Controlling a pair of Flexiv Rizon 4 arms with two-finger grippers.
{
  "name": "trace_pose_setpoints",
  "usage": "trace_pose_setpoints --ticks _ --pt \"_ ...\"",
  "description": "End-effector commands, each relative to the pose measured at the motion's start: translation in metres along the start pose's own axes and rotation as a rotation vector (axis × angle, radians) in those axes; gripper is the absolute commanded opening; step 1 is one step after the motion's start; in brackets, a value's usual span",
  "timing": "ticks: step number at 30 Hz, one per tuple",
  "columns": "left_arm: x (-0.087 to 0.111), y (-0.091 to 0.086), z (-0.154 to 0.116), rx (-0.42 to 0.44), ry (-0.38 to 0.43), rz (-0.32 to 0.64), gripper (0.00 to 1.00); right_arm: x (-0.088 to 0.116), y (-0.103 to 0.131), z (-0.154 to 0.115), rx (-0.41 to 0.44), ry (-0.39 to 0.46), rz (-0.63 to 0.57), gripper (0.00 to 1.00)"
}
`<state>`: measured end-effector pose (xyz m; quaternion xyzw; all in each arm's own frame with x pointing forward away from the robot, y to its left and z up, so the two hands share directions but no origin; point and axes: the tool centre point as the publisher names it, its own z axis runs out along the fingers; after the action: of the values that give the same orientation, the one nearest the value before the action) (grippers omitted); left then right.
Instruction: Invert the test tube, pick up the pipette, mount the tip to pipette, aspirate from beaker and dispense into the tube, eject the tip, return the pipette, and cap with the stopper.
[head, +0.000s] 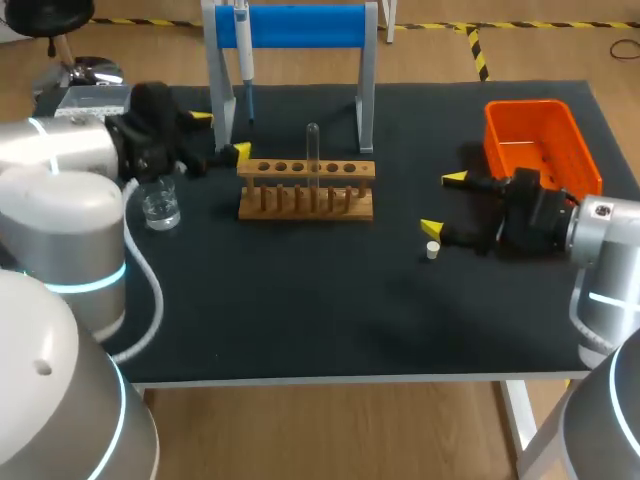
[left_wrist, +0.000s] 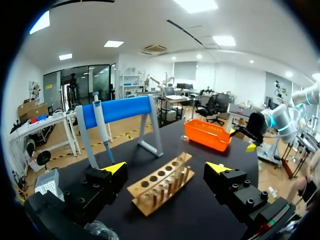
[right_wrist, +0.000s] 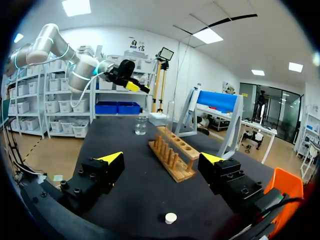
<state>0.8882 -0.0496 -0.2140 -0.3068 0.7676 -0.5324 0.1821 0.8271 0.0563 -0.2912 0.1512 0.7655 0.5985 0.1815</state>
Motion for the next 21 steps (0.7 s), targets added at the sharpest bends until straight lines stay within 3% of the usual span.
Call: trace_pose_setpoints --ticks 1,8,21 --pt "0.019 0.012 0.003 0.046 -0.027 0.028 1.0 0.001 0.0 0.0 0.0 -0.001 -0.001 1.0" --pt "0.019 0.027 0.008 0.035 -0.027 0.025 1.0 0.001 0.0 0.0 0.0 -0.001 -0.001 1.0" --pt "0.019 0.027 0.008 0.024 -0.038 0.015 1.0 0.001 0.0 0.0 0.0 -0.001 -0.001 1.0"
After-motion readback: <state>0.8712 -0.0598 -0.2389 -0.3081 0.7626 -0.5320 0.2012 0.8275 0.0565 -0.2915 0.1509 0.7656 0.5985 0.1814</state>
